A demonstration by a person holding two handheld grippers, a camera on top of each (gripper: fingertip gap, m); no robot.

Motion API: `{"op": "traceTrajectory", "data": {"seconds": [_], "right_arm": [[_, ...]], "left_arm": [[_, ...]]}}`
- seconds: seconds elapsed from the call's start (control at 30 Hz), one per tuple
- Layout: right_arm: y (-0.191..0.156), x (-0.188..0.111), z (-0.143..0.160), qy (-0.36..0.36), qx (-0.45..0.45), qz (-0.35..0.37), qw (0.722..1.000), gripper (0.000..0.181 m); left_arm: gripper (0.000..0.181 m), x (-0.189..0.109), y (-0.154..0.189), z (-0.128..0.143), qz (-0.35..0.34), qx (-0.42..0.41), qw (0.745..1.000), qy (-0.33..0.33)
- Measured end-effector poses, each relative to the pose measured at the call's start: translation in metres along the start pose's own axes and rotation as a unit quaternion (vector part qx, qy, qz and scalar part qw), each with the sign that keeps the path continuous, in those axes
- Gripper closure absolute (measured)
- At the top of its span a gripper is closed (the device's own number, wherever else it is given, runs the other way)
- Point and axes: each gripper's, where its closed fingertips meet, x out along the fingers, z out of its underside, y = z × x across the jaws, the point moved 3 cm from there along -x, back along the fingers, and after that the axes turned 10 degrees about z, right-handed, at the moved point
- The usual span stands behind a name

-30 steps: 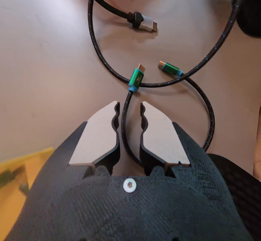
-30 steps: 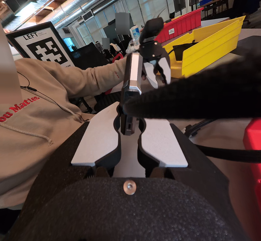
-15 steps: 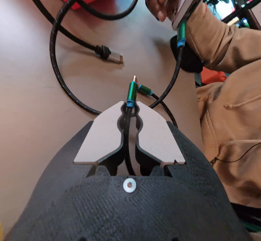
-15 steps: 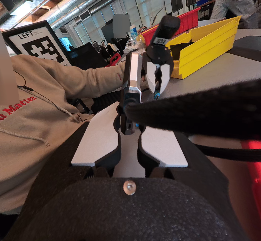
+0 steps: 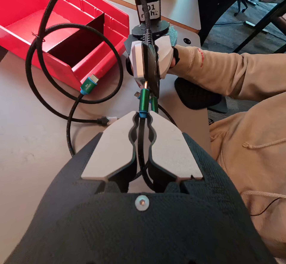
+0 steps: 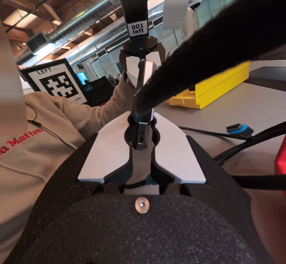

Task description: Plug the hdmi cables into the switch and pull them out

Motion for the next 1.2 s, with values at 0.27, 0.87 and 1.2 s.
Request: {"op": "traceTrajectory", "data": {"seconds": [0.27, 0.87, 1.2], "right_arm": [[0.001, -0.001, 0.007, -0.020, 0.001, -0.009, 1.000, 0.159], [0.003, 0.000, 0.000, -0.005, -0.045, 0.040, 0.998, 0.159], [0.002, -0.001, -0.002, -0.012, -0.083, 0.065, 0.994, 0.159]], "left_arm": [[0.171, 0.006, -0.003, 0.009, 0.017, -0.005, 1.000, 0.001], [0.170, 0.019, -0.009, 0.016, 0.106, -0.087, 0.990, 0.042], [0.170, 0.017, -0.010, 0.012, 0.117, -0.093, 0.986, 0.072]]}}
